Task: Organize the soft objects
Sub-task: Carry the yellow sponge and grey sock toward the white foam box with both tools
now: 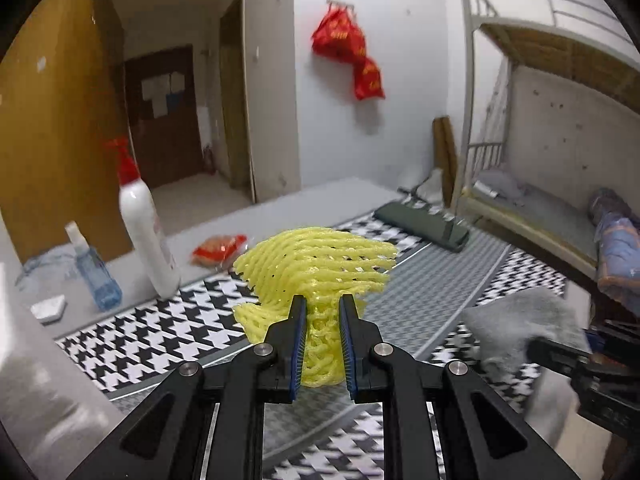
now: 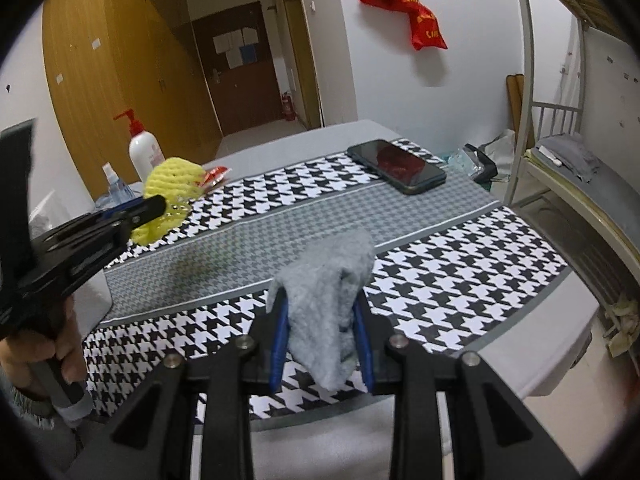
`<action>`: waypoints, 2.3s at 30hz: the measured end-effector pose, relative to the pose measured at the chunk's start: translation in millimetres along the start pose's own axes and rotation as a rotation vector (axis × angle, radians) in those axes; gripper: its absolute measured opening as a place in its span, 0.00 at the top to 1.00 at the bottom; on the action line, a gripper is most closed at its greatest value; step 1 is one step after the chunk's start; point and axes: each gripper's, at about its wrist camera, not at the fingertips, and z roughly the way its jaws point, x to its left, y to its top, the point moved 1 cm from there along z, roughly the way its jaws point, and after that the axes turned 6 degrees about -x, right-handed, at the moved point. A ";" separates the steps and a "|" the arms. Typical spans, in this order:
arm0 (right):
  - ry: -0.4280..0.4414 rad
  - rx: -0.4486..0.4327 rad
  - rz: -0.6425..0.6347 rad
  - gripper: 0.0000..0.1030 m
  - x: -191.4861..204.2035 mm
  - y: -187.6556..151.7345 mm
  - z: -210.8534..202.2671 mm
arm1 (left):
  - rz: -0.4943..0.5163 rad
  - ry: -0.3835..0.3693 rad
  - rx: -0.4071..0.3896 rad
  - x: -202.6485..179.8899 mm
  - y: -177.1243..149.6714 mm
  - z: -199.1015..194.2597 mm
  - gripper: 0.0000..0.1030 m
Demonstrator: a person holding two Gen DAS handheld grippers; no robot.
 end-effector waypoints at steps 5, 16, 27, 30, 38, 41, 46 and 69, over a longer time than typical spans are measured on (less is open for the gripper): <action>0.034 -0.040 -0.015 0.67 8.1 4.1 -16.8 | -0.009 -0.010 -0.051 -2.8 3.0 -38.4 0.83; 0.090 -0.125 -0.044 0.67 29.7 17.5 -53.1 | -0.002 0.012 -0.140 9.2 15.1 -104.6 0.83; 0.172 -0.233 -0.115 0.67 67.5 34.7 -96.1 | -0.027 0.095 -0.212 28.6 25.5 -150.2 0.83; 0.199 -0.253 -0.128 0.67 76.1 38.4 -103.6 | -0.034 0.128 -0.228 35.7 26.6 -161.7 0.83; 0.272 -0.281 -0.153 0.67 96.9 44.6 -109.1 | -0.053 0.221 -0.261 54.0 25.8 -187.0 0.83; 0.298 -0.285 -0.170 0.67 109.6 45.9 -108.5 | -0.057 0.254 -0.264 62.3 24.0 -193.4 0.83; 0.350 -0.291 -0.203 0.67 134.0 47.8 -108.7 | -0.091 0.298 -0.262 85.4 18.5 -202.1 0.83; 0.504 -0.272 -0.318 0.67 220.5 51.2 -90.0 | -0.173 0.374 -0.189 155.3 5.7 -187.4 0.82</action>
